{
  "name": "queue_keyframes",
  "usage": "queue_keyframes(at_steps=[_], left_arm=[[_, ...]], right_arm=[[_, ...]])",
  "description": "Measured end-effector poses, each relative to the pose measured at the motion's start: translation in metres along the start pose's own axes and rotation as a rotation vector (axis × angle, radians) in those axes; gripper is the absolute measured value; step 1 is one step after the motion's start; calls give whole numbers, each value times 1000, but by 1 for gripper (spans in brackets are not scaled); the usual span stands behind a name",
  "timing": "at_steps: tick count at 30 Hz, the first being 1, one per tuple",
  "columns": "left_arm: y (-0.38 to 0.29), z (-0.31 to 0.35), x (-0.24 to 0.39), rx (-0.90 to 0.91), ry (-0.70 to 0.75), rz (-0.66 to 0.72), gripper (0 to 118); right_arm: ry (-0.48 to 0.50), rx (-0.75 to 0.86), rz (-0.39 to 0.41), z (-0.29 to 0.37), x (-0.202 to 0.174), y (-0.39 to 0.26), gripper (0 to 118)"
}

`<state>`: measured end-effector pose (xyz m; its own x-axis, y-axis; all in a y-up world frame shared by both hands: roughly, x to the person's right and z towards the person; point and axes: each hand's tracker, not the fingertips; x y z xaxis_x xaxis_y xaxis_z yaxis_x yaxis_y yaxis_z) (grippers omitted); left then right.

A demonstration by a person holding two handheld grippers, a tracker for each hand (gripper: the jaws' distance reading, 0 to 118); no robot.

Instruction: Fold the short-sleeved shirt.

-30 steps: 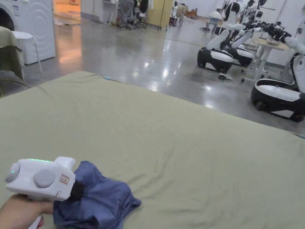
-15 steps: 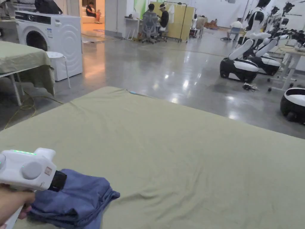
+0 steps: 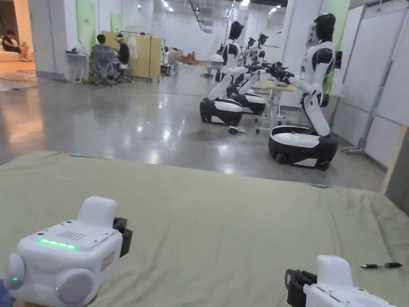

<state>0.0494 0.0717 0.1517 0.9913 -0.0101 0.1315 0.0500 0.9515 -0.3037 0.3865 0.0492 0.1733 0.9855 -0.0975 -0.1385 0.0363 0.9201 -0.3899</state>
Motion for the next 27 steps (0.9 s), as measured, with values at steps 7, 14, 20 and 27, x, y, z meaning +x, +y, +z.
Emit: queue_keyframes(at_steps=[7, 14, 20, 27], left_arm=[[31, 6, 89, 173, 53, 31, 8], [24, 10, 103, 133, 23, 23, 13], [23, 10, 93, 175, 31, 22, 75], [26, 13, 99, 229, 86, -25, 75]], right_arm=[[-128, 168, 34, 21, 26, 48, 1], [-141, 139, 52, 22, 25, 35, 5], [-99, 135, 33, 19, 23, 38, 112], [-58, 227, -9, 28, 22, 45, 118]])
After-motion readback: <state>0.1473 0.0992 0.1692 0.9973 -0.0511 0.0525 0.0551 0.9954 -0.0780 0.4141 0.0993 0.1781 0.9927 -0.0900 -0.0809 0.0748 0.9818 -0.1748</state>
